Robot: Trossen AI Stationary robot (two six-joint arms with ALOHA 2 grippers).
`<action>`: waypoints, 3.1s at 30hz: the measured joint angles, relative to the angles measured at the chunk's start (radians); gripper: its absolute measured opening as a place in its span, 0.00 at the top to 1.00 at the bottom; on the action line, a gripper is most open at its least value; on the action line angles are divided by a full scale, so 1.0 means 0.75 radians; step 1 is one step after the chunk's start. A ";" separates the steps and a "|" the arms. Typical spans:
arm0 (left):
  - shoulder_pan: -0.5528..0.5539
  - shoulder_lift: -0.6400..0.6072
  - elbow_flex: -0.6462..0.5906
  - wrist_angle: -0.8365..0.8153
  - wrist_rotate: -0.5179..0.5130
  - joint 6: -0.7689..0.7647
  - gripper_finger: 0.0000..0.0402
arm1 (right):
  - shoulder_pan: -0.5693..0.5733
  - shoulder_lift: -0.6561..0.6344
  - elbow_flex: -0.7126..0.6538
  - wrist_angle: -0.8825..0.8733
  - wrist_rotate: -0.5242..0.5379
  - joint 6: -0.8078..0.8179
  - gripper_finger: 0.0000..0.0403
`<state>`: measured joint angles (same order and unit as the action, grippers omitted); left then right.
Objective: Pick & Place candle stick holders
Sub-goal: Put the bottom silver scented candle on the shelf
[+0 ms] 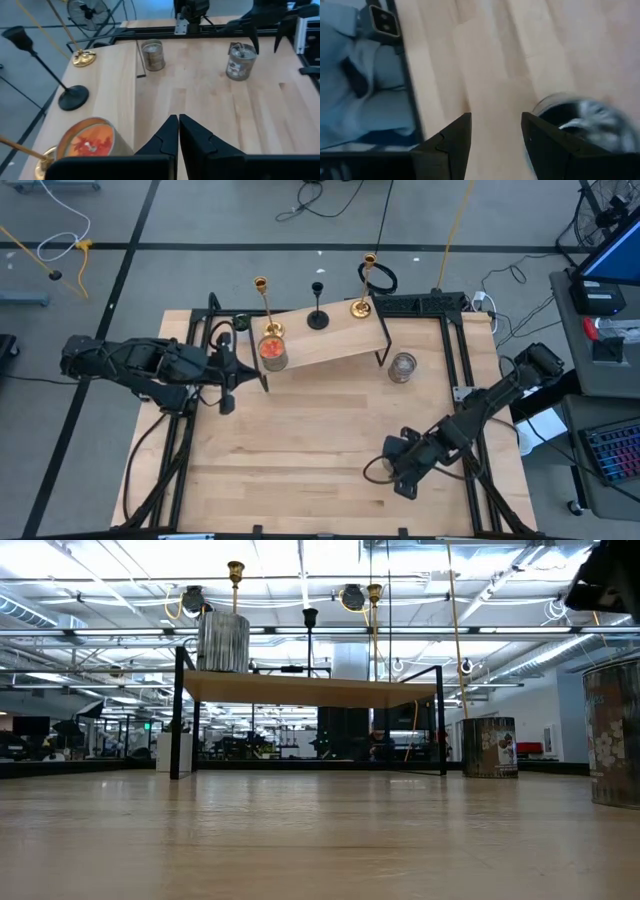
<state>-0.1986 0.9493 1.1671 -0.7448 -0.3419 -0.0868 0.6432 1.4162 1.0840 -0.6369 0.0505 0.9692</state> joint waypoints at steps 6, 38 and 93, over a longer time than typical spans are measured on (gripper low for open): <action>0.000 0.000 0.000 0.000 -0.062 0.007 0.99 | 0.000 0.000 -0.041 0.000 0.037 -0.025 0.58; 0.001 0.000 0.000 0.001 -0.173 -0.037 0.96 | -0.107 -0.001 -0.247 -0.048 0.259 -0.502 0.79; 0.001 0.000 0.000 0.000 -0.172 -0.031 0.94 | -0.571 -0.022 0.011 0.540 0.345 -1.699 1.00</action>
<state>-0.1978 0.9489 1.1671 -0.7447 -0.4709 -0.1101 0.2152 1.4000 1.0922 -0.2320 0.3090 -0.3049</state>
